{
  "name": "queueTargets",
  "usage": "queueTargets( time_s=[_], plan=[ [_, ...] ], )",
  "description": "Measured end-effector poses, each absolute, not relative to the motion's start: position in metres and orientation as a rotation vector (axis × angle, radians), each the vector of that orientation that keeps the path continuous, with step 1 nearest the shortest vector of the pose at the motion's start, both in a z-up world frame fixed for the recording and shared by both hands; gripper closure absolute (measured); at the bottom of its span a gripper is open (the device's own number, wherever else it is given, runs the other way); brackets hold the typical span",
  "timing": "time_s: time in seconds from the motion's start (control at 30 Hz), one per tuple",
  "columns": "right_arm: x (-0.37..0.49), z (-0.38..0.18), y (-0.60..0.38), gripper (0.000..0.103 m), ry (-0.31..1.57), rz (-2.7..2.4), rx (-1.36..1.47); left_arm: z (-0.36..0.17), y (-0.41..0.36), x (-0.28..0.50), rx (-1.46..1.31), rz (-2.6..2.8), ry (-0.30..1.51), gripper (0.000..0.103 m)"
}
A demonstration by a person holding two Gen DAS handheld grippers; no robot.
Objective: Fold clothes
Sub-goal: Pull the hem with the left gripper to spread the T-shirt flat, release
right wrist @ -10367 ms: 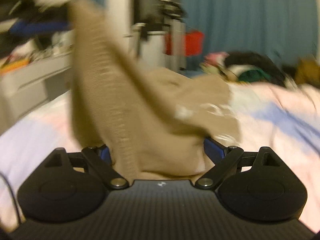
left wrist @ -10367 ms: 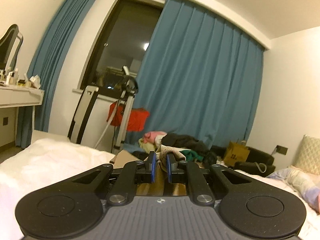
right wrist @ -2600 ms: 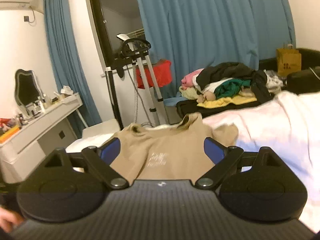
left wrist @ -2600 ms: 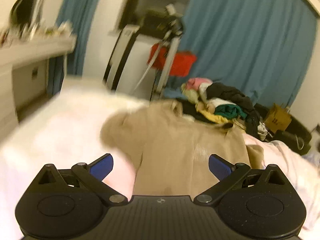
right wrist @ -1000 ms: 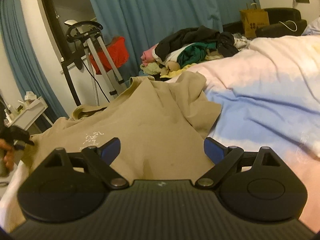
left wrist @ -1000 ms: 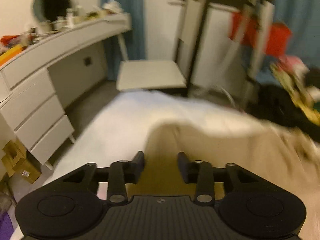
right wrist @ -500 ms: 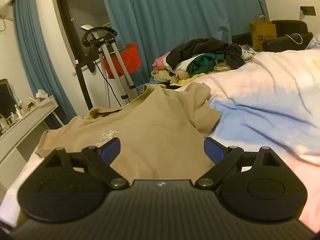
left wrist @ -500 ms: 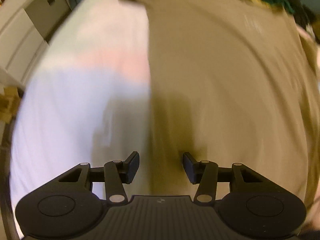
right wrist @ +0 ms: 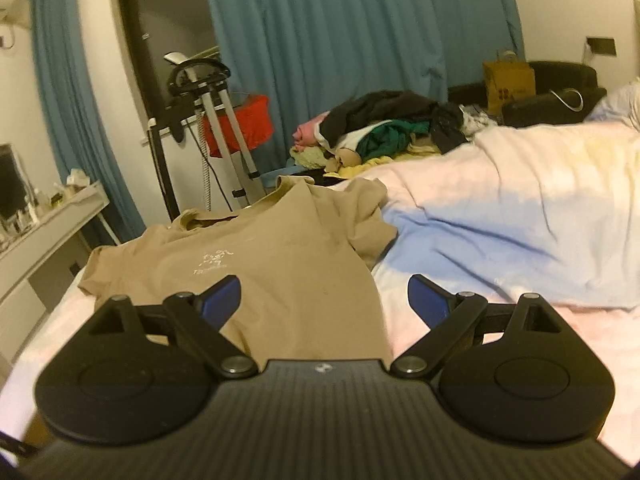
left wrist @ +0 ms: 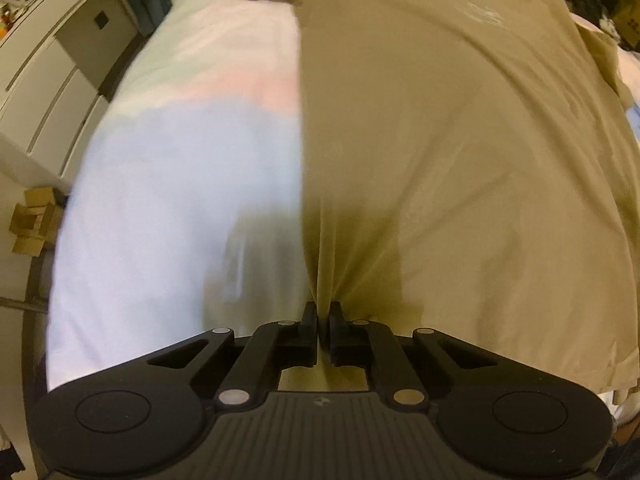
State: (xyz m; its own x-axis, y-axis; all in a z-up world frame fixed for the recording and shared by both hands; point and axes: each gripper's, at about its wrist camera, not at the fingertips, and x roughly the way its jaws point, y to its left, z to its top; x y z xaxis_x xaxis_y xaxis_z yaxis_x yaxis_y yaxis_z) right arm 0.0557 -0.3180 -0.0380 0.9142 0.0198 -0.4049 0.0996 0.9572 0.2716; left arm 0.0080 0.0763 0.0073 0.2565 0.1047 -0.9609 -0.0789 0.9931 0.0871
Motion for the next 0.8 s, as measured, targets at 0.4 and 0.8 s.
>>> queueTargets(
  time_s=[0.4,0.8],
  plan=[
    [0.066,-0.043,-0.332,0.011,0.428,0.018,0.418,0.044,0.081,-0.02,0.011,0.112,1.202,0.047],
    [0.081,-0.053,-0.345,0.011,0.39,-0.004,0.5,0.101,-0.072,-0.019,-0.114,-0.038,0.693,0.016]
  ],
)
